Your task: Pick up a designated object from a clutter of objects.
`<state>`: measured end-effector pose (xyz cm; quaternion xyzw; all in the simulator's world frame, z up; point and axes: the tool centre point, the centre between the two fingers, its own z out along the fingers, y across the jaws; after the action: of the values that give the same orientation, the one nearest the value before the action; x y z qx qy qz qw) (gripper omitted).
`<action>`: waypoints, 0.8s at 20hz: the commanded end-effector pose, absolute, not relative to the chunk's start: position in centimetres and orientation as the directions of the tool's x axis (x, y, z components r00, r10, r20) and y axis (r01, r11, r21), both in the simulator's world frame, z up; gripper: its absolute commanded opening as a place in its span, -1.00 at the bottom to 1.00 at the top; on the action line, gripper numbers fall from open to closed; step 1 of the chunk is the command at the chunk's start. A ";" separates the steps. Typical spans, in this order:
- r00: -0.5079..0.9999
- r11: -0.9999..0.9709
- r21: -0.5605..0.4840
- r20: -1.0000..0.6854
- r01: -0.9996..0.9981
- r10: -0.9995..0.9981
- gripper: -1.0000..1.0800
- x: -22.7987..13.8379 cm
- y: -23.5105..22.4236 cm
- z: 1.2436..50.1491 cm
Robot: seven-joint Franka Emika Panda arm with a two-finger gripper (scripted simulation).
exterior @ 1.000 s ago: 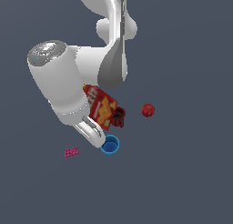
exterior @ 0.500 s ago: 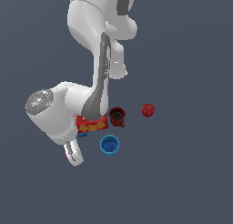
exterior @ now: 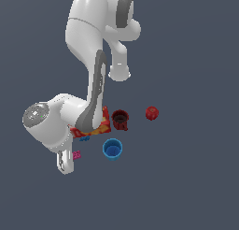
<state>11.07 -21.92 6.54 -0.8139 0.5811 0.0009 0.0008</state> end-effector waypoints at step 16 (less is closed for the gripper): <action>0.310 -0.310 0.000 0.000 -0.951 -0.951 0.92 10.9 -22.2 1.6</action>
<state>11.11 -22.24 2.47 -0.8096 0.5870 -0.0018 0.0007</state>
